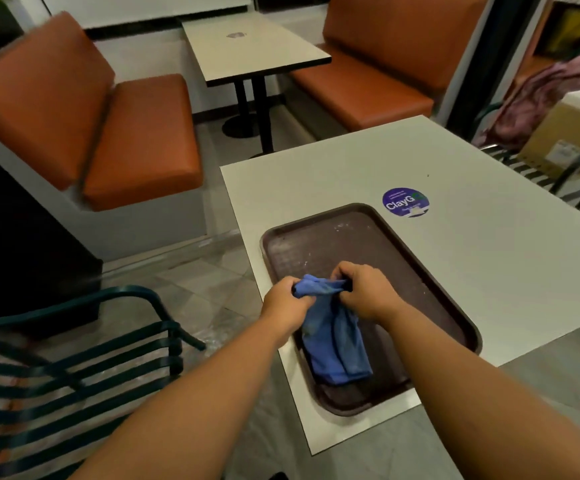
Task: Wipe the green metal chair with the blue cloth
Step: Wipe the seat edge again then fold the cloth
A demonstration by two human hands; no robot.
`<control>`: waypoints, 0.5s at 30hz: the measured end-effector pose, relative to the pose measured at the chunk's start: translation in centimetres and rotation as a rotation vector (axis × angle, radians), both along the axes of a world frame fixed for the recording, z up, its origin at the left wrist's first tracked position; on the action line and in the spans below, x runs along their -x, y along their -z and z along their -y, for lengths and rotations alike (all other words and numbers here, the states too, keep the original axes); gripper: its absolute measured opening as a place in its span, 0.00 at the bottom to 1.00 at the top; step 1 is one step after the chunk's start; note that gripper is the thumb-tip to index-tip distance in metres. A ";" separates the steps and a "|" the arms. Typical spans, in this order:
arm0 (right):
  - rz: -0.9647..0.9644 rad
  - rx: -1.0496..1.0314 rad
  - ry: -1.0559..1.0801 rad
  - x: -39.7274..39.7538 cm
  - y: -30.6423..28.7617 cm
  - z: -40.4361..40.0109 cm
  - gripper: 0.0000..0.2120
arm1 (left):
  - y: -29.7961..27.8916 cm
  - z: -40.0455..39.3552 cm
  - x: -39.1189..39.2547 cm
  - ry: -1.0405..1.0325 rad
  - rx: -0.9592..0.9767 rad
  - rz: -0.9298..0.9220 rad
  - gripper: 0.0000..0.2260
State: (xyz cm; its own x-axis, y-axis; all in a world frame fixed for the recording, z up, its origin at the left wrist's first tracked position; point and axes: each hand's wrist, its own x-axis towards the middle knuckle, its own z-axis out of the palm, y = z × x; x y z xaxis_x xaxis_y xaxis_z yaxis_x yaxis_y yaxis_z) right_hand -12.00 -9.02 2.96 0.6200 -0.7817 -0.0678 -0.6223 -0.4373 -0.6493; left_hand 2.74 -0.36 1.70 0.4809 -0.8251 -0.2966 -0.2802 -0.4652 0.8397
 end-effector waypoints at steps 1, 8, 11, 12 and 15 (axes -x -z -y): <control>0.026 0.089 0.007 0.2 0.2 -0.1 0.11 | -0.2 0.1 0.0 -0.003 0.047 0.007 0.05; -0.024 0.439 -0.163 3.1 2.1 -1.1 0.14 | 0.1 -2.1 1.0 0.332 0.103 0.295 0.12; -0.258 0.288 -0.292 4.4 2.2 -1.8 0.11 | 0.9 -3.1 1.6 0.661 -0.028 0.475 0.18; -0.313 0.224 -0.295 4.5 2.1 -2.3 0.12 | 1.0 -3.2 1.8 0.758 -0.062 0.545 0.19; -0.253 0.259 -0.182 3.8 2.0 -3.6 0.10 | 0.9 -3.2 2.4 0.868 -0.109 0.674 0.18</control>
State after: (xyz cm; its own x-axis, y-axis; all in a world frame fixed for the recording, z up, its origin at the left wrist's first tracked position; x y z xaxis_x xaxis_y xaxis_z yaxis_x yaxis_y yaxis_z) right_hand -15.80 -5.40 0.99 0.7387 -0.6721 -0.0515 -0.6458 -0.6837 -0.3398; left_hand 0.29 2.82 0.80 -0.1589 -0.9459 -0.2828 -0.9322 0.0494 0.3587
